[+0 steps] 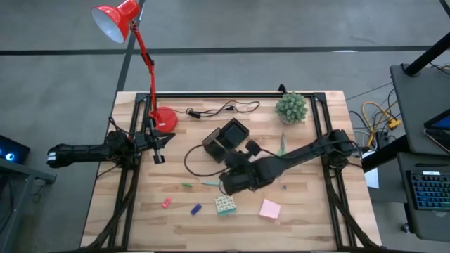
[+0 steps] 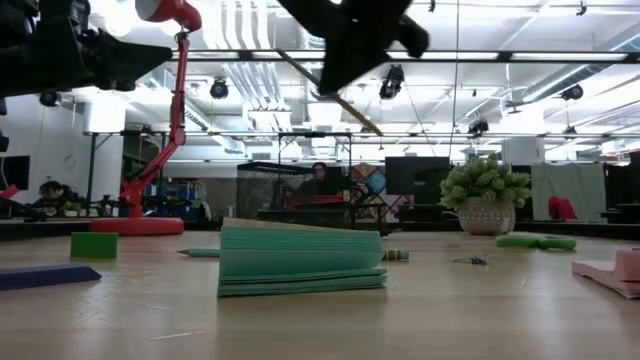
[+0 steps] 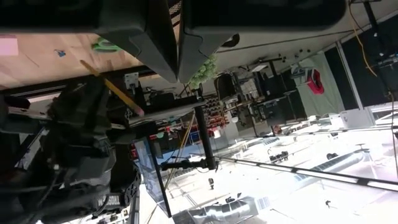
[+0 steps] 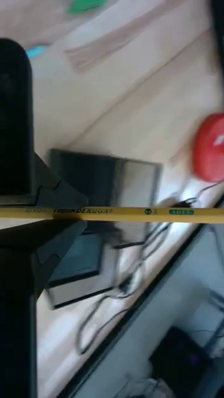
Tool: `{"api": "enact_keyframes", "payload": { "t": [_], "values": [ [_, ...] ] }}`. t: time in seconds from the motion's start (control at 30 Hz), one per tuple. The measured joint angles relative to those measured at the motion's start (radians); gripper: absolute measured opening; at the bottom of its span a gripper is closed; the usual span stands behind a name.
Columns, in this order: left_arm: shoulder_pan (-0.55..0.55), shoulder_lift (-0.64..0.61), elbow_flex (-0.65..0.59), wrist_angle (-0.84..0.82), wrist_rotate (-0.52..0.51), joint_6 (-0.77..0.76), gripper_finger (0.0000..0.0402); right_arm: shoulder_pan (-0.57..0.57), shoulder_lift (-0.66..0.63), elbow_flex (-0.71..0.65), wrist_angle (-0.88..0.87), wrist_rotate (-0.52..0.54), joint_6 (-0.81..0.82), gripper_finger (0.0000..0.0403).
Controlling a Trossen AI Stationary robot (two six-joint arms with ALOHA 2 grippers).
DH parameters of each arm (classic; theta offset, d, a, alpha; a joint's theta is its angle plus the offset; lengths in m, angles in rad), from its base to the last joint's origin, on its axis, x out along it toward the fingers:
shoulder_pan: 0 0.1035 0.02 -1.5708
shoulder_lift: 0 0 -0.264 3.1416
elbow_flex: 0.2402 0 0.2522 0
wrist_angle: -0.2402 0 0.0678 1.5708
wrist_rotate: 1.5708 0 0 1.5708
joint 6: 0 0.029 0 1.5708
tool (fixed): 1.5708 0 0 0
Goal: Pick and place office supplies into organizer
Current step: Put the yellow pencil into the black desk organizer
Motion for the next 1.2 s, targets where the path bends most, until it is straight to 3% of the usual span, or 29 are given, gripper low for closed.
{"api": "enact_keyframes", "payload": {
  "t": [0.27, 0.57, 0.83, 1.2],
  "values": [
    [0.000, 0.000, 0.000, 0.000, 0.000, -0.001, 0.0000, -0.083, 0.000, -0.051, 0.329, 0.041, -0.251, 0.0014],
    [0.000, 0.000, 0.000, 0.000, 0.000, -0.001, 0.0000, -0.174, 0.002, -0.067, 0.515, 0.040, -0.439, 0.0014],
    [0.000, 0.000, 0.000, 0.001, 0.000, -0.001, 0.0000, -0.248, 0.043, -0.120, 0.832, -0.041, -0.590, 0.0014],
    [0.000, 0.000, 0.000, 0.000, 0.000, -0.001, 0.0000, -0.292, 0.041, -0.306, 1.177, -0.113, -0.652, 0.0014]
  ]
}}
